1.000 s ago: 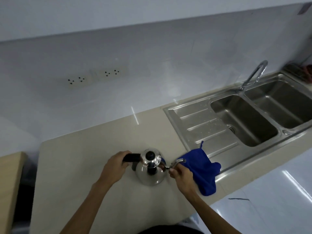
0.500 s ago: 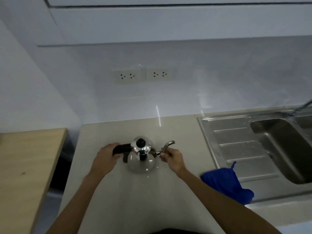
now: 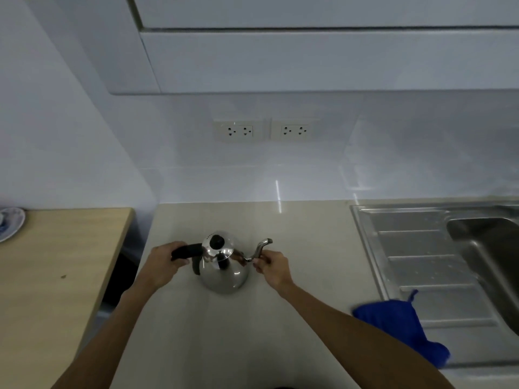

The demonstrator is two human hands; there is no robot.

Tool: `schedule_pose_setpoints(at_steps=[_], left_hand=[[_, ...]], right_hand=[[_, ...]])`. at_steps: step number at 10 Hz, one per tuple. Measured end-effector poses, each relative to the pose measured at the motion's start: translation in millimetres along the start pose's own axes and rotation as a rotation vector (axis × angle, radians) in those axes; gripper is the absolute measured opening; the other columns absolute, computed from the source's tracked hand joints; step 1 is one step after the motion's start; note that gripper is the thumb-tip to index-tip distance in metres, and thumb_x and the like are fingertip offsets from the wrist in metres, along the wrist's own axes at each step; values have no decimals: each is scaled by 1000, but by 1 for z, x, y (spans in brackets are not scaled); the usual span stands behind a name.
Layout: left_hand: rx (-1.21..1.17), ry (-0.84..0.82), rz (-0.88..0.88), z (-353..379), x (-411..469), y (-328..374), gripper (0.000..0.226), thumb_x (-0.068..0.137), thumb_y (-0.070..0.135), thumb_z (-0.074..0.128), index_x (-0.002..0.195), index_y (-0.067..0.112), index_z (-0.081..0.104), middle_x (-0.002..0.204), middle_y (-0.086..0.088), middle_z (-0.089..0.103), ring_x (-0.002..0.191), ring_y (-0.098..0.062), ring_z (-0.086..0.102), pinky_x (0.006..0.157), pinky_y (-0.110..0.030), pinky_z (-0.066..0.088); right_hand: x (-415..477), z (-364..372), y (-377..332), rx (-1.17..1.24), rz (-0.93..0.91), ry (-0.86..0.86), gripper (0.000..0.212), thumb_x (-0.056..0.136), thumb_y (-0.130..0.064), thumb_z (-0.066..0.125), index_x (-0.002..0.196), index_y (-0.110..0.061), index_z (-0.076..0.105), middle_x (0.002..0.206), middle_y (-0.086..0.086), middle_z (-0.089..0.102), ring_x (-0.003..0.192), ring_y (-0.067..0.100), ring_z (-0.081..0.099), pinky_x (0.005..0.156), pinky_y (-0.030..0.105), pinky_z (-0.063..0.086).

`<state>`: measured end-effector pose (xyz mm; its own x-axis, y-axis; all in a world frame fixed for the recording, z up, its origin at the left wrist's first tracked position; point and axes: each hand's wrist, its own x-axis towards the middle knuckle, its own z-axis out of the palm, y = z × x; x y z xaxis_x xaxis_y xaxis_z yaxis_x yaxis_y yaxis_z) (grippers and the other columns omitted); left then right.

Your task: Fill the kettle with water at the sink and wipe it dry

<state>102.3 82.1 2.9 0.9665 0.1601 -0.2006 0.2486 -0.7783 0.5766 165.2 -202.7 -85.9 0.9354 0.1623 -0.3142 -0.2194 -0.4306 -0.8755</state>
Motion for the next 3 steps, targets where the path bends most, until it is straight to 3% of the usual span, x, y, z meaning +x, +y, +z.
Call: schedule_pose_setpoints(at_steps=[1, 2, 3], left_hand=[[-7, 7, -4, -1, -2, 0, 26, 82, 4, 77, 104, 17, 70, 77, 4, 65, 72, -16, 61, 74, -27, 44], [4, -4, 19, -3, -5, 4, 26, 84, 6, 76, 108, 14, 71, 79, 2, 67, 74, -18, 63, 73, -28, 45], [18, -47, 19, -9, -6, 14, 34, 85, 18, 77, 118, 14, 68, 95, 0, 72, 87, -29, 70, 79, -30, 52]], right_hand=[[-3, -2, -6, 13, 18, -9, 13, 85, -6, 69, 73, -13, 67, 59, 0, 59, 59, 16, 55, 67, 34, 53], [-9, -8, -14, 46, 104, -71, 12, 85, -13, 73, 92, -21, 69, 71, -1, 67, 64, 16, 58, 75, 35, 57], [-4, -21, -17, -62, 158, -151, 44, 81, -24, 77, 123, -23, 63, 99, 5, 72, 83, 15, 64, 88, 34, 58]])
